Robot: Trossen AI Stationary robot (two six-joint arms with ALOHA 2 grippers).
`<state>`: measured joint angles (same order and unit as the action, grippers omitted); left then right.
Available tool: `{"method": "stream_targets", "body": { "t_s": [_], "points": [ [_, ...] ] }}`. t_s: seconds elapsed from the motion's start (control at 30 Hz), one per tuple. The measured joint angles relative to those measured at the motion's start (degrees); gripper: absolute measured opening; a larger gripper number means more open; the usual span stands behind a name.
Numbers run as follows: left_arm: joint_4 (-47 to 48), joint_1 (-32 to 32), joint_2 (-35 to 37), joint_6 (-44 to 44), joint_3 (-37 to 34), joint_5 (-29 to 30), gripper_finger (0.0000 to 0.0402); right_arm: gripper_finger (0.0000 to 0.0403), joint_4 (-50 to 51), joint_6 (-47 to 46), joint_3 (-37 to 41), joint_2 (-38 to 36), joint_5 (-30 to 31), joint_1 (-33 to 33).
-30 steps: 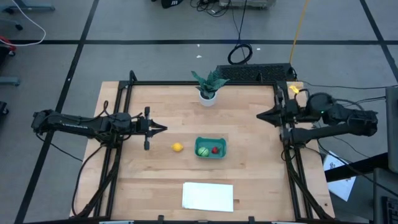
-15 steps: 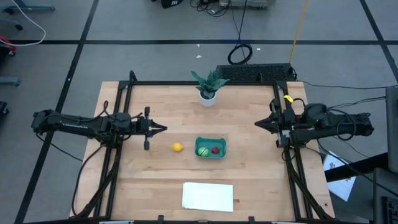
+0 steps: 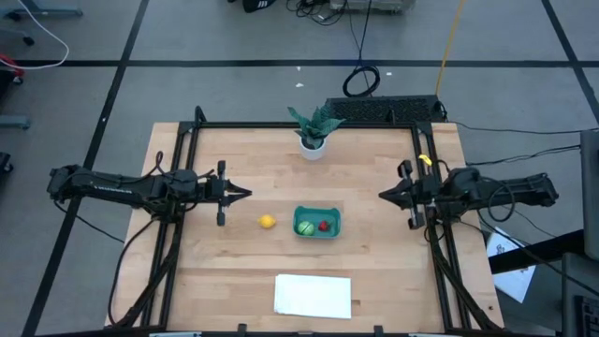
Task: Pick and placing Produce into tupperware
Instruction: Put the lemon into the green bin
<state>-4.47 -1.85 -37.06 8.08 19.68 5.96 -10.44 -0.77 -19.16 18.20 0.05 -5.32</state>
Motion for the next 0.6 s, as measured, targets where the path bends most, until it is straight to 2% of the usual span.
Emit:
{"method": "stream_targets", "body": {
  "t_s": [0.13, 0.27, 0.47, 0.6],
  "points": [
    [0.0, 0.0, 0.0, 0.0, 0.0, 0.0, 0.0026, 0.0, -0.2, 0.4, 0.2, -0.1, 0.5, 0.0],
    [0.0, 0.0, 0.0, 0.0, 0.0, 0.0, 0.0026, 0.0, -1.8, 1.4, 1.9, -0.1, 4.4, 0.0],
    [0.0, 0.0, 0.0, 0.0, 0.0, 0.0, 0.0026, 0.0, -9.7, 2.4, 6.7, 0.0, 4.7, 0.0],
    [0.0, 0.0, 0.0, 0.1, 0.0, 0.0, 0.0026, 0.0, -11.3, 4.1, 7.8, 0.0, 4.6, 0.0]
  ]
}}
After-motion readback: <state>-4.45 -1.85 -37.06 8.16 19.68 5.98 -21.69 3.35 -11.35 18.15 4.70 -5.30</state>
